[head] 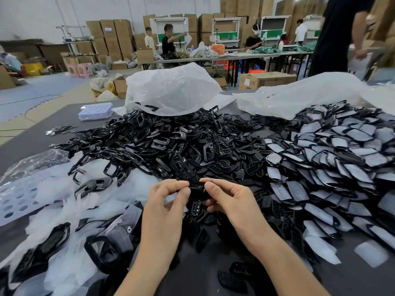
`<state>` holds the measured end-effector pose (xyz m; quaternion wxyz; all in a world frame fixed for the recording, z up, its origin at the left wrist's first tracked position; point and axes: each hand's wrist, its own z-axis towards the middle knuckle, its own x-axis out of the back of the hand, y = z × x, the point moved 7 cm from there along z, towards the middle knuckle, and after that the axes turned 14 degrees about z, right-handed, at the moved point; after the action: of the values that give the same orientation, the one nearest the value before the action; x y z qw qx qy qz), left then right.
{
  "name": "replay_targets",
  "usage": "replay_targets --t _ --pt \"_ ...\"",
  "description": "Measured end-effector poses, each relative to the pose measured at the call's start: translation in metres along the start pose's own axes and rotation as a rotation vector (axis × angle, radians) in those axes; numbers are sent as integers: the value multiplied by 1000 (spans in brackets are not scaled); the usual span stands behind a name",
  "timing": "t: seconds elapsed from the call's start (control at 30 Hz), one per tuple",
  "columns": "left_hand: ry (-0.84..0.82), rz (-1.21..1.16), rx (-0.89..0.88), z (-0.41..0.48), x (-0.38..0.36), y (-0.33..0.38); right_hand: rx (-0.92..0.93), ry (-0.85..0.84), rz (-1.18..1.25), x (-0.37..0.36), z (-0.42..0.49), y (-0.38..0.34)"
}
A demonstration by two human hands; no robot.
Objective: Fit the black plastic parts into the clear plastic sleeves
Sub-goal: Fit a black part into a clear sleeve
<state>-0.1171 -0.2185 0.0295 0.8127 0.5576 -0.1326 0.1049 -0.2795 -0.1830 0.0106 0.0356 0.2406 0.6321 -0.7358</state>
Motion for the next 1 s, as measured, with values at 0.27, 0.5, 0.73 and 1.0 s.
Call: replay_targets --t 0.27,0.5,0.73,1.0 --pt "-148 -114 80 3 -10 -12 3 -93 -12 -9 -3 -2" --pt "-61 262 -163 2 -1 2 52 -115 -172 -8 -3 -3" --pt "-140 624 -375 7 21 23 130 11 -330 5 0 -1" --pt "-518 1013 -405 5 9 -3 163 119 -301 18 0 -6"
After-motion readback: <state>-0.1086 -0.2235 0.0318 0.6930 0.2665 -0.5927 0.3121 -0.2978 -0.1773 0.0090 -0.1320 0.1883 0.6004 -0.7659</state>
